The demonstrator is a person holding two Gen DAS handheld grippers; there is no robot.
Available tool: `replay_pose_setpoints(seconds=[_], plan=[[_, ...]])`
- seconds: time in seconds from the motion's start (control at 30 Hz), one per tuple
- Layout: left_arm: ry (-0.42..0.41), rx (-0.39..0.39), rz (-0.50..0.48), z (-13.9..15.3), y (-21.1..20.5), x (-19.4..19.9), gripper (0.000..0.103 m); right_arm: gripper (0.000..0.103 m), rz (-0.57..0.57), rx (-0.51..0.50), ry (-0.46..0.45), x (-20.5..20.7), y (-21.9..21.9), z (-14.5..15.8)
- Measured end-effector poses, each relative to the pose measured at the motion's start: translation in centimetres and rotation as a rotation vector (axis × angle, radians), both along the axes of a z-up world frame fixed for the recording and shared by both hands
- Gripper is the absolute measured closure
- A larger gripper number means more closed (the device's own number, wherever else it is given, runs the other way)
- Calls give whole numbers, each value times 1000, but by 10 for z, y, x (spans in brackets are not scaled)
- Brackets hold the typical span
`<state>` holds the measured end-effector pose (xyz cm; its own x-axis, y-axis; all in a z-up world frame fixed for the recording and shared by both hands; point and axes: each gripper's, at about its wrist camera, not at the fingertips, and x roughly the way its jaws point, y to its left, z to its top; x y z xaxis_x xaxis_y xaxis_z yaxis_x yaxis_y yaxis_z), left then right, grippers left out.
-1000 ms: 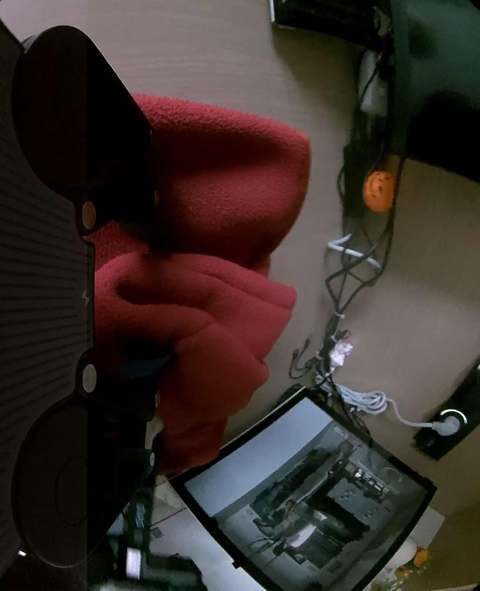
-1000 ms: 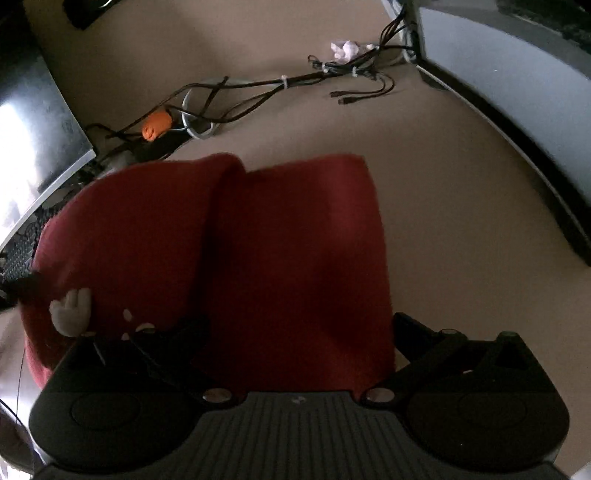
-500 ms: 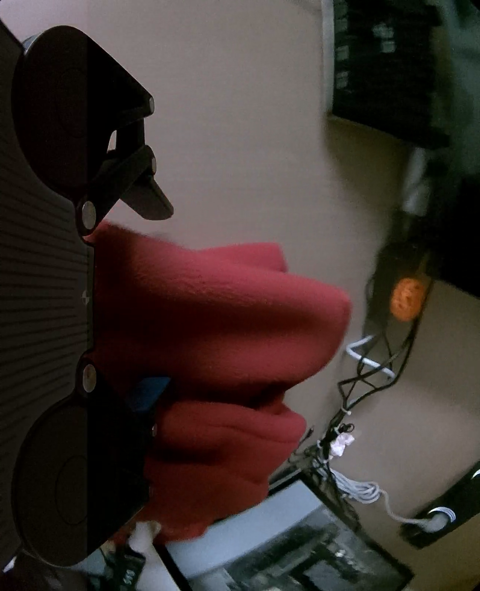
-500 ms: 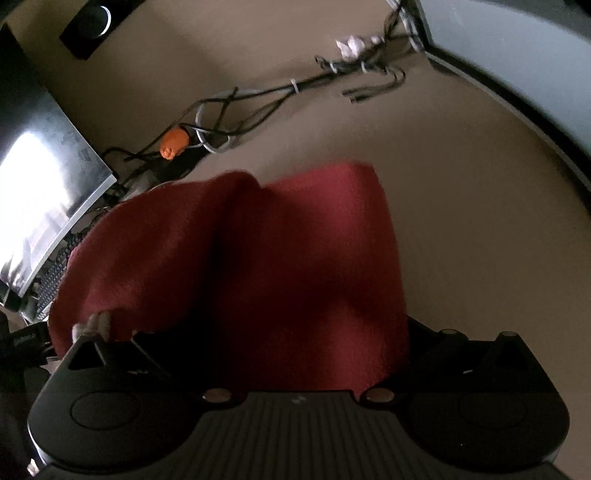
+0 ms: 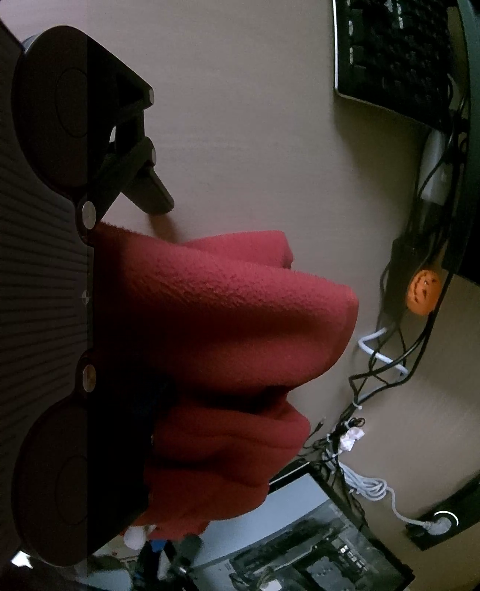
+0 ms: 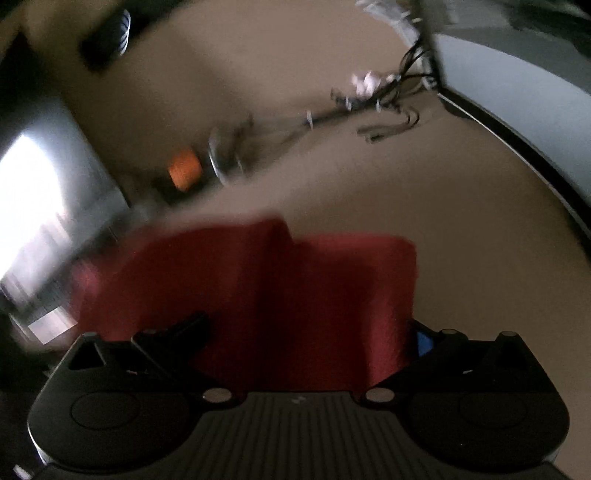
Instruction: Fold clothes
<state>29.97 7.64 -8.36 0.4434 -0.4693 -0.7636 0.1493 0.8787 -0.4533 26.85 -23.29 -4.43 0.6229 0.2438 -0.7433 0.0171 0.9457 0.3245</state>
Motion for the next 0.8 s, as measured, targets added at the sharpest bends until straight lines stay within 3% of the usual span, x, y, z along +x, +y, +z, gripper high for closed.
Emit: replay_pose_setpoints(seconds=[0.1,0.23,0.37,0.57,0.8], plan=[[15,-12,4,2,3,1,3,0,-4,42,-12,1,-8,-6],[16,-104,-10,6,10,1,3,0,-17,133,12,8,-27,-14],[46,-45,-45,1,2,5,3,0,-18,269,68,19,-43,-26],[86,-124,-71,-4,-5,11,3,0,38,302,87,29,-37,-28],[85,-118,-39,-5,-13,10,2,0,83,361,106,33,-40,-29]])
